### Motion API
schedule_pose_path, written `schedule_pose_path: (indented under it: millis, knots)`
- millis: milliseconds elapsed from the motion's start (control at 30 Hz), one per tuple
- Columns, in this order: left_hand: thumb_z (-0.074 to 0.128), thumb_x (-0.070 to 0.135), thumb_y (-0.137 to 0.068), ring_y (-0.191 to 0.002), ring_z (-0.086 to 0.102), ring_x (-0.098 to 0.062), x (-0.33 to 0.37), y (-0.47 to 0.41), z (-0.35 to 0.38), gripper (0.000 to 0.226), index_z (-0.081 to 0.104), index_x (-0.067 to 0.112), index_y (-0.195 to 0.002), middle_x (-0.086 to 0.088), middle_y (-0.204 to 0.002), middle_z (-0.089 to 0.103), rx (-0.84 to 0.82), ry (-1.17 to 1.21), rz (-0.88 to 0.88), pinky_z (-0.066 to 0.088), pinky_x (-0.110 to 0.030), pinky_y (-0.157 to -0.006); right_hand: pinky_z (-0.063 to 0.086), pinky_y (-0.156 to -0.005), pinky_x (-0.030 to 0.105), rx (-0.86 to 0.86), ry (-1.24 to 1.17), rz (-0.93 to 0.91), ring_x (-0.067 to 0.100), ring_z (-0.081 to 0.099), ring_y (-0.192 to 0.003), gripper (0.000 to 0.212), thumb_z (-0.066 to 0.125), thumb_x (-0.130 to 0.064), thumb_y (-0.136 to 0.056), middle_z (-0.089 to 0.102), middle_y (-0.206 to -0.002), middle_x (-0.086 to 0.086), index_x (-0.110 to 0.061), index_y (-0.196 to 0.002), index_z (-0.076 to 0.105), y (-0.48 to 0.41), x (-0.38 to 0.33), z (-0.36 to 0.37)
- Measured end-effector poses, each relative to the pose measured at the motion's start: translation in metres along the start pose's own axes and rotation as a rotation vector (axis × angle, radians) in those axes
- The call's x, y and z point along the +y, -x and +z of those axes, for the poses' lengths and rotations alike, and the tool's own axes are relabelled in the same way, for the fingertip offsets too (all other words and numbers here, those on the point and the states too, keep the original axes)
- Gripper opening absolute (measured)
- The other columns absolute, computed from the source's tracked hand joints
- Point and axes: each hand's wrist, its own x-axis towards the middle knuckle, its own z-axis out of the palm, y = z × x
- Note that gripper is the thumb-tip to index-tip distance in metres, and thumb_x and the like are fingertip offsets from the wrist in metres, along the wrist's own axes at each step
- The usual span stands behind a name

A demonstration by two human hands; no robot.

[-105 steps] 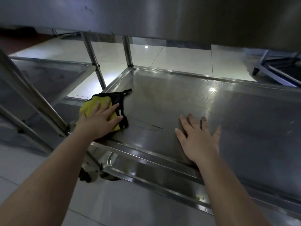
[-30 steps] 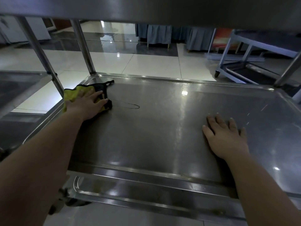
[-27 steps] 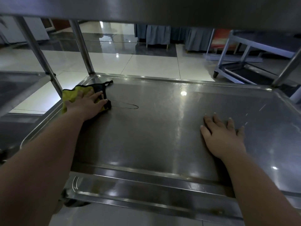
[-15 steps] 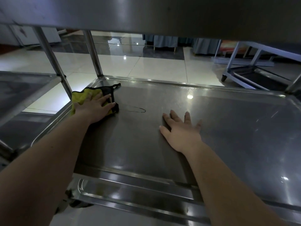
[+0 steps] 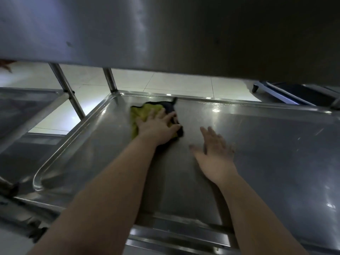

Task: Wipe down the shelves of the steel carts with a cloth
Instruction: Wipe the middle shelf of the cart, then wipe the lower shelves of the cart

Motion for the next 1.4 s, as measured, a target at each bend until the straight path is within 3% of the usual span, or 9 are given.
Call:
schedule_pose_path:
  millis: [233, 467, 600, 733, 867, 1033, 1133, 1267, 1400]
  knots:
    - [0.026, 0.064, -0.093, -0.149, -0.015, -0.018, 0.089, 0.074, 0.019, 0.064, 0.006, 0.046, -0.151, 0.014, -0.162, -0.006, -0.066, 0.002, 0.416, -0.004, -0.068, -0.111, 0.046, -0.103, 0.038, 0.151, -0.994, 0.180, 0.015, 0.056, -0.116, 0.041, 0.058, -0.028, -0.089, 0.058, -0.123, -0.008, -0.034, -0.129, 0.055, -0.007, 0.020, -0.015]
    - [0.034, 0.065, -0.093, -0.149, -0.005, -0.007, 0.061, 0.164, 0.021, 0.050, 0.024, 0.059, -0.141, 0.025, -0.158, 0.009, -0.150, 0.232, 0.570, -0.012, -0.056, -0.114, 0.033, -0.112, 0.044, -0.014, -0.420, 0.146, 0.020, 0.038, -0.135, 0.049, 0.062, -0.052, -0.082, 0.047, -0.141, -0.007, -0.048, -0.129, 0.049, 0.000, 0.037, -0.038]
    - [0.068, 0.023, -0.087, -0.110, 0.056, 0.002, 0.041, 0.179, 0.018, 0.033, 0.064, 0.050, -0.106, 0.022, -0.115, 0.063, 0.113, 1.006, 0.182, 0.045, -0.029, -0.102, 0.022, -0.112, 0.051, -0.170, 0.078, 0.077, 0.029, 0.025, -0.142, 0.075, 0.052, -0.070, -0.082, 0.034, -0.153, -0.004, -0.039, -0.146, 0.030, 0.012, 0.023, -0.039]
    - [0.061, -0.008, -0.076, -0.104, 0.048, 0.001, 0.047, 0.207, 0.014, 0.059, 0.055, 0.044, -0.105, 0.010, -0.119, 0.054, 0.213, 0.862, 0.001, 0.029, 0.004, -0.085, 0.027, -0.109, 0.043, -0.216, 0.095, 0.199, 0.032, 0.040, -0.134, 0.060, 0.051, -0.054, -0.092, 0.046, -0.146, 0.010, -0.022, -0.142, 0.044, 0.029, 0.005, -0.040]
    - [0.052, 0.000, -0.072, -0.111, 0.057, -0.012, 0.042, 0.233, -0.008, 0.061, 0.053, 0.024, -0.128, -0.003, -0.126, 0.059, 0.123, 0.927, -0.119, 0.048, -0.029, -0.097, 0.036, -0.107, 0.037, -0.175, -0.305, 0.324, 0.035, 0.045, -0.130, 0.048, 0.059, -0.033, -0.095, 0.050, -0.141, 0.015, -0.011, -0.137, 0.051, 0.077, -0.034, -0.068]
    - [0.057, -0.010, -0.088, -0.087, 0.055, 0.000, 0.032, 0.276, -0.079, 0.063, 0.040, 0.025, -0.137, 0.008, -0.117, 0.050, 0.044, 1.086, -0.366, 0.048, -0.012, -0.060, 0.046, -0.094, 0.033, -0.244, -0.382, 0.197, 0.033, 0.058, -0.112, 0.041, 0.055, 0.004, -0.085, 0.065, -0.117, 0.014, -0.011, -0.122, 0.063, 0.141, -0.073, -0.128]
    - [0.076, 0.008, -0.080, -0.109, 0.051, -0.005, 0.018, 0.314, -0.129, 0.082, 0.032, 0.026, -0.146, 0.011, -0.128, 0.047, -0.141, 1.007, -0.281, 0.047, -0.021, -0.088, 0.046, -0.090, 0.030, -0.261, -0.494, 0.055, 0.026, 0.058, -0.102, 0.047, 0.050, 0.007, -0.067, 0.066, -0.106, 0.008, -0.015, -0.104, 0.070, 0.182, -0.102, -0.178]
    - [0.075, 0.030, -0.063, -0.104, 0.062, -0.015, 0.010, 0.369, -0.207, 0.046, 0.067, 0.030, -0.108, -0.003, -0.114, 0.067, -0.108, 0.880, -0.114, 0.051, -0.035, -0.093, 0.040, -0.084, 0.021, -0.283, -0.469, -0.013, 0.028, 0.054, -0.097, 0.038, 0.051, -0.002, -0.068, 0.061, -0.095, -0.001, -0.018, -0.097, 0.072, 0.221, -0.151, -0.254]
    - [0.077, 0.003, -0.065, -0.080, 0.063, 0.002, 0.016, 0.418, -0.309, 0.038, 0.069, 0.034, -0.086, 0.018, -0.081, 0.070, -0.209, 1.084, -0.152, 0.051, -0.031, -0.077, 0.033, -0.086, 0.006, -0.237, -0.555, 0.005, 0.024, 0.052, -0.101, 0.042, 0.052, 0.011, -0.072, 0.060, -0.096, -0.004, -0.017, -0.098, 0.070, 0.252, -0.205, -0.351]
